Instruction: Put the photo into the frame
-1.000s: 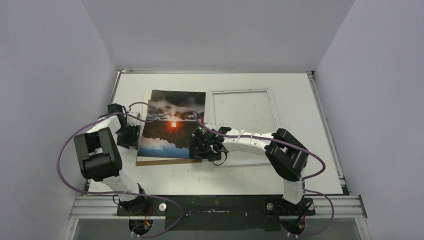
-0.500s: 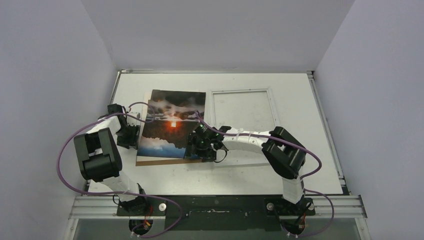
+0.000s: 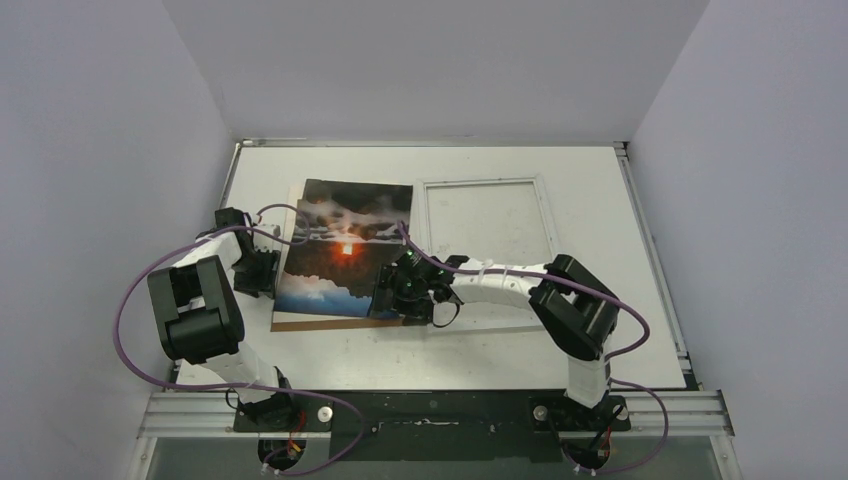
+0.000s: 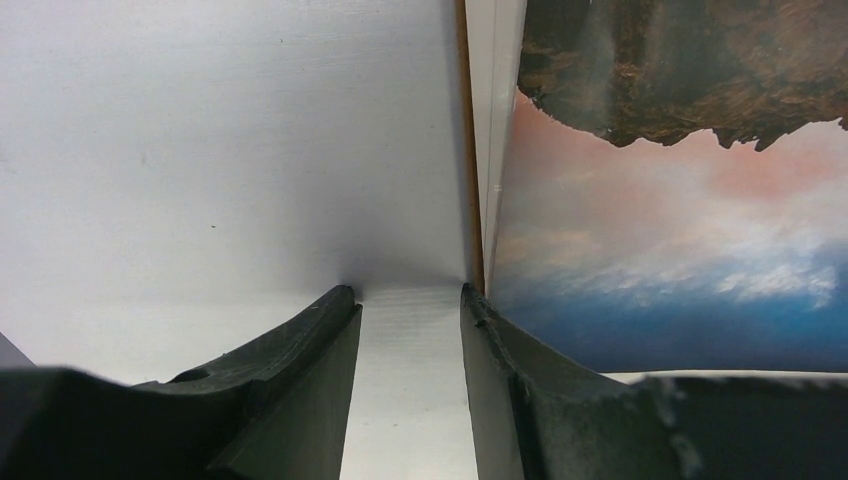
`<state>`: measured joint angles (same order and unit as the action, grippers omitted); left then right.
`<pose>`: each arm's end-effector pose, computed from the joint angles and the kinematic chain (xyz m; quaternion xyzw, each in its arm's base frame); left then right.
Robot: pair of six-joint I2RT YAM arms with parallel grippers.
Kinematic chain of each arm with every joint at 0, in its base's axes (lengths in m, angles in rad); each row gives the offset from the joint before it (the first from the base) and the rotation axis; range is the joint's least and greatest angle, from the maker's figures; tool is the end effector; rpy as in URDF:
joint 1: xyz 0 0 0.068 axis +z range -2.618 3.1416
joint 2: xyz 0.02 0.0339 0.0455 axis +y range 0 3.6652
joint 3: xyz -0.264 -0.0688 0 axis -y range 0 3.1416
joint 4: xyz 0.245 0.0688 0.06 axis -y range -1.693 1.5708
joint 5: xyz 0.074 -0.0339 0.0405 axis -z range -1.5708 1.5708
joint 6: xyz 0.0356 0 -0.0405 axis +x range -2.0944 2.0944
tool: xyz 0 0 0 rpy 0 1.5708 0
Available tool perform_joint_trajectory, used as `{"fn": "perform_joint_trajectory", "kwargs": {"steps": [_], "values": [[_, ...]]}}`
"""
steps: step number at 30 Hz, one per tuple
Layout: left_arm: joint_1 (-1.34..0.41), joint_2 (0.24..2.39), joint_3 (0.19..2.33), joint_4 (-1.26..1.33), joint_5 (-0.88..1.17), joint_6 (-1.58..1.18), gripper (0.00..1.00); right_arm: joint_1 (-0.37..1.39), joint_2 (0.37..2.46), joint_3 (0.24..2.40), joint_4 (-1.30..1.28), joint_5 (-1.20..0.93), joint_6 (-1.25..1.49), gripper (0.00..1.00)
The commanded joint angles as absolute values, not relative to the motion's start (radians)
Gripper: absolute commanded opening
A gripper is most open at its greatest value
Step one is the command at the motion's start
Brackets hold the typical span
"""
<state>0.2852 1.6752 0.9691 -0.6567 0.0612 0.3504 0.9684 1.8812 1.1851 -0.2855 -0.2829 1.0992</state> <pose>0.2842 0.0810 0.1556 0.0356 0.9935 0.0035 0.1081 0.2112 0.3247 0.1639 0.0211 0.9480 0.3160 0.0311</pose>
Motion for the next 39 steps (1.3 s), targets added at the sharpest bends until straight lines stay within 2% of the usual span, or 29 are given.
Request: {"fn": "perform_joint_trajectory", "kwargs": {"steps": [1, 14, 19, 25, 39], "values": [[0.284, 1.708, 0.924, -0.653, 0.115, 0.341, 0.40, 0.979, 1.783, 1.174, -0.173, -0.311, 1.143, 0.90], [0.284, 1.710, 0.919, -0.651, 0.113, 0.343, 0.40, 0.983, 1.777, 1.152, -0.200, -0.289, 1.141, 0.91], [0.290, 1.701, 0.936, -0.672, 0.123, 0.347, 0.40, 0.997, 1.796, 1.220, -0.422, -0.075, 1.053, 0.91], [0.291, 1.672, 0.983, -0.714, 0.151, 0.340, 0.40, 0.986, 1.840, 1.290, -0.494, 0.060, 0.991, 0.93], [0.290, 1.783, 1.202, -0.722, 0.132, 0.258, 0.40, 0.855, 2.047, 1.496, -0.426, 0.062, 0.897, 0.95]]}}
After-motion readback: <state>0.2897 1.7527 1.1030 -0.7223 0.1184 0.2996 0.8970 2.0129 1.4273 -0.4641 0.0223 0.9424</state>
